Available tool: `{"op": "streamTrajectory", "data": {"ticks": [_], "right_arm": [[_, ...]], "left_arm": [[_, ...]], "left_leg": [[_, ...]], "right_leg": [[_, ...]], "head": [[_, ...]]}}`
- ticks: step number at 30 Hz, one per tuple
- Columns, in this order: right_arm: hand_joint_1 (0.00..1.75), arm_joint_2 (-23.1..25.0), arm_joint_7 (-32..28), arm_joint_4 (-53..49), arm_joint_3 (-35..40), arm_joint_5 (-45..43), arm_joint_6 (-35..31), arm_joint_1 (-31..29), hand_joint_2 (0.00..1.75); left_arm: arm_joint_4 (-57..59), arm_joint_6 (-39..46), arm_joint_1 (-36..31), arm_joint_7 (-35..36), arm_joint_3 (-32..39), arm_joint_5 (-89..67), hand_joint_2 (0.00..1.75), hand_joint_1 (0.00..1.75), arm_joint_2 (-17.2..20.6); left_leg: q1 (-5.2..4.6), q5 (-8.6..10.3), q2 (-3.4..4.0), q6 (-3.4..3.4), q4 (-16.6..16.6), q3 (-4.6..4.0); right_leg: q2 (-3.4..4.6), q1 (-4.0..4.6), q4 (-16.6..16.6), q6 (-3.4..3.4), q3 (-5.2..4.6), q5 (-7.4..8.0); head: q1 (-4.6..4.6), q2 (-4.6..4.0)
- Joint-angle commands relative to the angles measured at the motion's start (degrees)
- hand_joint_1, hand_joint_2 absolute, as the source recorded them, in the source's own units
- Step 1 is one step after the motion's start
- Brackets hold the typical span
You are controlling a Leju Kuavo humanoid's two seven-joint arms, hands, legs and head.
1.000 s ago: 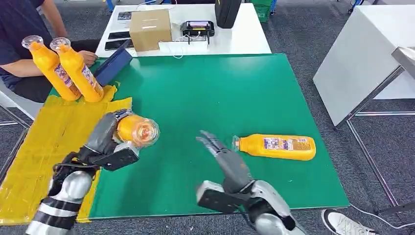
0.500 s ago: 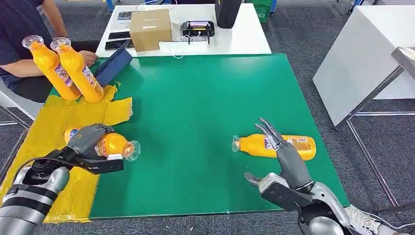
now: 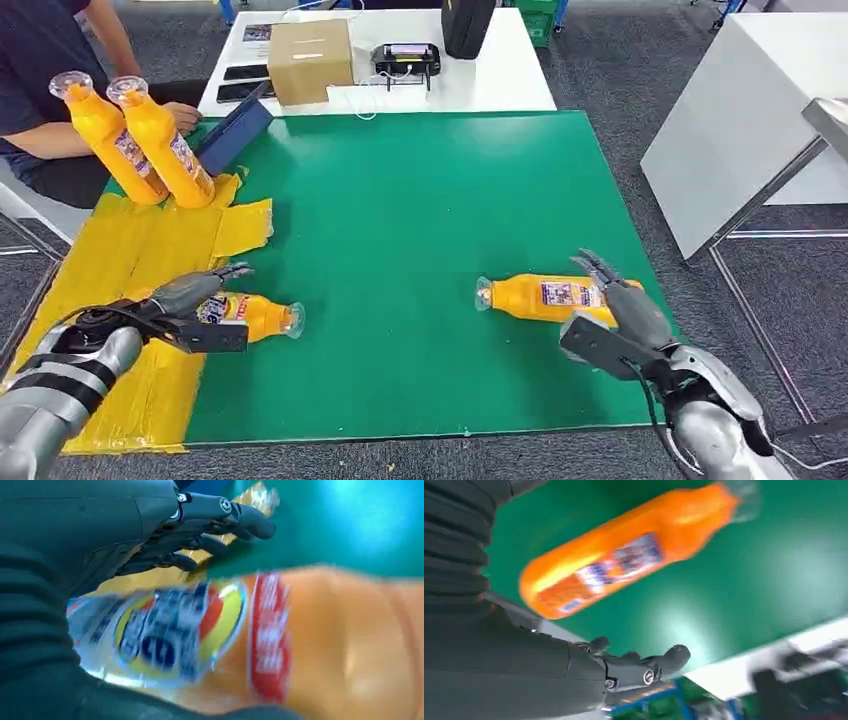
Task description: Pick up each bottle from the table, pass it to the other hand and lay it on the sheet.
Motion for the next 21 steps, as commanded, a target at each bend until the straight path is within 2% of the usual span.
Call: {"op": "streamTrajectory", "data": {"ticks": [1, 6, 10, 14, 18, 21], "right_arm": [[0.0, -1.6, -0.3, 17.4, -1.4, 0.5, 1.8, -6.3, 1.75], [0.0, -1.6, -0.3, 17.4, -1.4, 0.5, 1.8, -6.3, 1.75], [0.0, -1.5, 0.0, 20.6, -2.0, 4.2, 1.1, -7.3, 1.75], [0.0, 0.1, -1.0, 24.6, -2.3, 10.2, -0.2, -9.3, 1.75], [0.0, 2.0, -1.1, 28.8, 0.7, 17.2, -1.6, -14.2, 1.75], [0.0, 2.2, -1.1, 29.3, 0.9, 17.4, -1.6, -14.9, 1.75]], "left_arm": [[1.6, 0.3, -2.4, -1.5, -1.9, 4.7, 0.0, 0.0, -1.1], [1.6, 0.3, -2.4, -1.5, -1.9, 4.7, 0.0, 0.0, -1.1], [-2.5, 1.6, 1.5, -2.1, 4.8, 12.1, 0.0, 0.0, -2.9], [-9.7, -1.6, 6.9, -2.2, 14.3, 22.0, 0.0, 0.0, -7.1], [-15.8, -5.2, 9.3, -1.6, 17.8, 27.1, 0.0, 0.0, -9.9], [-16.2, -5.4, 9.4, -1.3, 17.8, 27.1, 0.0, 0.0, -10.0]], "left_leg": [[0.08, -0.05, -0.04, -0.04, 0.0, 0.18], [0.05, -0.02, -0.05, -0.03, 0.0, 0.08], [0.06, -0.04, -0.01, -0.03, 0.0, 0.14], [0.03, -0.02, 0.0, -0.01, -0.1, 0.16], [0.02, -0.05, 0.07, -0.03, 0.0, 0.14], [0.01, -0.07, 0.12, -0.05, 0.0, 0.16]], "right_leg": [[0.23, 0.06, -0.1, -0.07, 0.22, -0.01], [0.13, 0.04, 0.0, -0.04, 0.1, 0.0], [0.25, 0.04, -0.1, -0.04, 0.15, 0.01], [0.21, 0.01, -0.1, -0.02, 0.18, 0.03], [0.33, 0.0, -0.1, -0.05, 0.16, 0.04], [0.44, 0.0, -0.1, -0.09, 0.15, 0.03]], "head": [[-0.02, 0.0], [0.0, 0.0], [0.0, 0.0], [0.0, 0.0], [0.0, 0.0], [-0.02, 0.0]]}}
